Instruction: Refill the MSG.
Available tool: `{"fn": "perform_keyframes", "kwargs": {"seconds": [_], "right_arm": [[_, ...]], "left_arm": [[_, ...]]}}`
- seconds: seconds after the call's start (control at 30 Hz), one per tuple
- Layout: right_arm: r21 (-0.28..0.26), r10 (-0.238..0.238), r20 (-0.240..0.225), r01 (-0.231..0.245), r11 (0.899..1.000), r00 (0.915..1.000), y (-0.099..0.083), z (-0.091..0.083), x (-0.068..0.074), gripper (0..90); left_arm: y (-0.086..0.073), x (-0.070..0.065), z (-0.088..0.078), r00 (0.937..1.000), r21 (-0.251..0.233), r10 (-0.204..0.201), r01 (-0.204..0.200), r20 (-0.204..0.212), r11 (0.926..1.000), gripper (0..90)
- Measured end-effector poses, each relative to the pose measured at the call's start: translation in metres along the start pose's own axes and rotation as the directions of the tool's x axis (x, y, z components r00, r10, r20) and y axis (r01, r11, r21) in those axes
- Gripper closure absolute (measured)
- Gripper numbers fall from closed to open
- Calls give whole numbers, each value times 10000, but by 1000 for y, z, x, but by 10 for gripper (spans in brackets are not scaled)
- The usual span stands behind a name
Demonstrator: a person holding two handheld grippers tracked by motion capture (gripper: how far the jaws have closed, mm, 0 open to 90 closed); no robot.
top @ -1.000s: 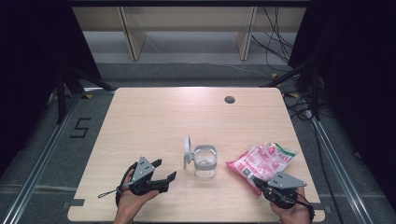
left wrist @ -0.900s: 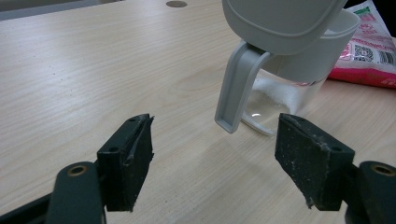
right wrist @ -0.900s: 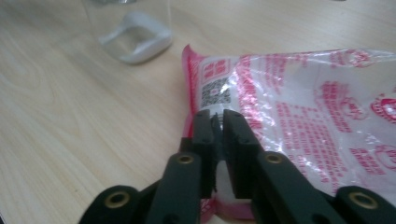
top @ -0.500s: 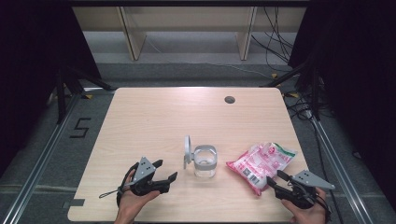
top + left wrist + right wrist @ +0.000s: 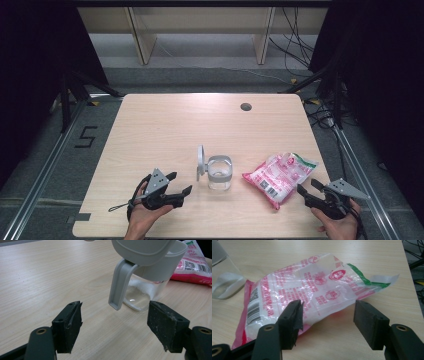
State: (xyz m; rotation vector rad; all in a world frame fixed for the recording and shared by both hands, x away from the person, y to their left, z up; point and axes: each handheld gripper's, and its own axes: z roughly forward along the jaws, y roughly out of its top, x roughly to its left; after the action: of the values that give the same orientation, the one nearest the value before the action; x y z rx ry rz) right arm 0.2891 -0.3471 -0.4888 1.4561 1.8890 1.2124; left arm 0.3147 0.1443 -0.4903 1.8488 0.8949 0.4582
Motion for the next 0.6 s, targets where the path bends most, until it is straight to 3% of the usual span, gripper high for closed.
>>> {"fn": "perform_keyframes", "kwargs": {"seconds": [0.07,0.1,0.13,0.17,0.2,0.23,0.27,0.37,0.4,0.43,0.47,0.5,0.53,0.57,0.6], "right_arm": [[77,-17,-73,17,10000,10000,0,2,-3,372],[94,-390,-260,392,9992,9989,1,5,-7,367],[138,-145,-238,148,9998,9996,1,6,-5,361],[42,-316,-301,317,9995,9990,1,8,-7,356],[136,46,-278,-42,9999,9996,0,8,-5,348],[15,-355,-274,355,9994,9990,0,10,-9,334],[252,81,-369,-72,9997,9993,0,10,-9,330],[211,113,-475,-103,9997,9988,-1,16,-16,314],[415,730,-499,-710,9966,9961,-1,16,-15,313],[359,410,-611,-388,9986,9973,0,18,-19,312],[244,605,-640,-591,9980,9961,0,21,-20,311],[459,979,-668,-950,9944,9929,1,20,-19,311],[237,891,-679,-876,9959,9937,2,24,-22,311],[332,1143,-609,-1124,9931,9916,3,26,-21,309],[343,1015,-542,-998,9944,9934,4,28,-23,305]], "left_arm": [[-1,1,2,10000,30,-4,4,82,10000,273],[-2,1,2,10000,78,-14,13,42,10000,273],[-3,1,3,9999,73,-86,86,72,9999,273],[-3,0,4,9999,123,-79,78,64,9999,273],[-3,0,5,9999,100,-47,46,127,9999,273],[-3,-1,5,9999,161,-25,24,97,9999,273],[-3,-3,6,9999,171,-17,15,120,9999,273],[-5,-5,9,9997,175,21,-26,240,9998,273],[-6,-6,10,9998,264,87,-92,184,9996,274],[-7,-8,12,9997,185,-40,35,232,9998,274],[-7,-10,13,9998,170,-40,37,217,9998,275],[-7,-11,13,9995,242,50,-58,313,9997,275],[-8,-13,14,9995,282,58,-67,324,9996,276],[-8,-15,14,9995,303,128,-137,298,9994,275],[-8,-17,15,9993,271,180,-189,340,9995,275]]}}
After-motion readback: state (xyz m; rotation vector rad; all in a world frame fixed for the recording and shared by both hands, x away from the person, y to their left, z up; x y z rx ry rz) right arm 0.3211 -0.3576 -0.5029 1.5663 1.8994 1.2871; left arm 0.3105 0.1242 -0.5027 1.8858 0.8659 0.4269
